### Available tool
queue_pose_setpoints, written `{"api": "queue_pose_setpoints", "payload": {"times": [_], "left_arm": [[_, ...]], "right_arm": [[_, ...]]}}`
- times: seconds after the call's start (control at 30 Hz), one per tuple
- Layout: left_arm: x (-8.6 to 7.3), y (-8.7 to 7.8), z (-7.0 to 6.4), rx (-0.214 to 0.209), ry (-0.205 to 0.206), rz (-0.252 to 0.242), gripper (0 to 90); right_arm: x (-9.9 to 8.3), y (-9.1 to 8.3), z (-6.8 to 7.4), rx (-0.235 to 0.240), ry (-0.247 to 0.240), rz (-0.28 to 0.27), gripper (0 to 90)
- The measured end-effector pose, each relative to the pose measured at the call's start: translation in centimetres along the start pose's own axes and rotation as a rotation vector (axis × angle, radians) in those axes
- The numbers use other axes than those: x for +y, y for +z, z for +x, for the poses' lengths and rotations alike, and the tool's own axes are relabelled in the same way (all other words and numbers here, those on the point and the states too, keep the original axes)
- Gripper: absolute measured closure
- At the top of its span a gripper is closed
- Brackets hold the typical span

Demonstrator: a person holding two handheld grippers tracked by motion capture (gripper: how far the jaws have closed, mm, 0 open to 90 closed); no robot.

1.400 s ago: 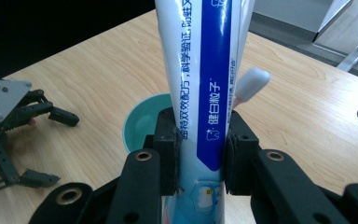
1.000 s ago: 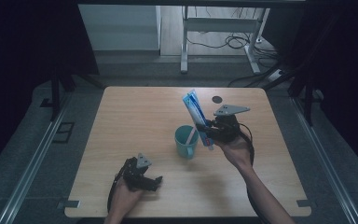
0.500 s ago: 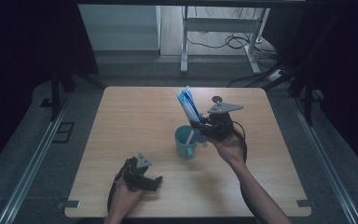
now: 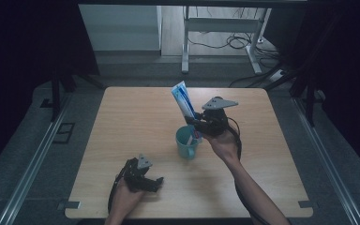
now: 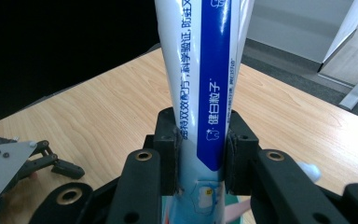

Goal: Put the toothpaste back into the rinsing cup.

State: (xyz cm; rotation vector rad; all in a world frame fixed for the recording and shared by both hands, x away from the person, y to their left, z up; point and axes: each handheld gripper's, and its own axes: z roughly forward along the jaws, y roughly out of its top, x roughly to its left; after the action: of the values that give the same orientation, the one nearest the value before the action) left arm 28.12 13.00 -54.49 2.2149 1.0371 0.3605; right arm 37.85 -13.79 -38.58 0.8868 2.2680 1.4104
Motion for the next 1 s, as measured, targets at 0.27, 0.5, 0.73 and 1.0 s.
{"api": "queue_pose_setpoints", "payload": {"times": [0.27, 0.5, 0.73, 1.0], "left_arm": [[0.0, 0.0, 0.0, -0.001, 0.001, 0.0, 1.1], [0.0, 0.0, 0.0, -0.001, 0.0, 0.0, 1.1], [0.0, 0.0, 0.0, -0.002, 0.001, -0.002, 1.1], [0.0, 0.0, 0.0, -0.002, 0.005, 0.005, 1.1]], "right_arm": [[0.0, 1.0, 0.0, -0.004, 0.005, -0.01, 70.8], [-0.2, 1.9, 0.1, -0.002, 0.008, -0.014, 70.8], [-0.6, 2.6, 0.4, 0.002, 0.002, -0.014, 70.8], [-1.3, 3.1, 0.4, 0.0, 0.002, -0.016, 70.8]]}}
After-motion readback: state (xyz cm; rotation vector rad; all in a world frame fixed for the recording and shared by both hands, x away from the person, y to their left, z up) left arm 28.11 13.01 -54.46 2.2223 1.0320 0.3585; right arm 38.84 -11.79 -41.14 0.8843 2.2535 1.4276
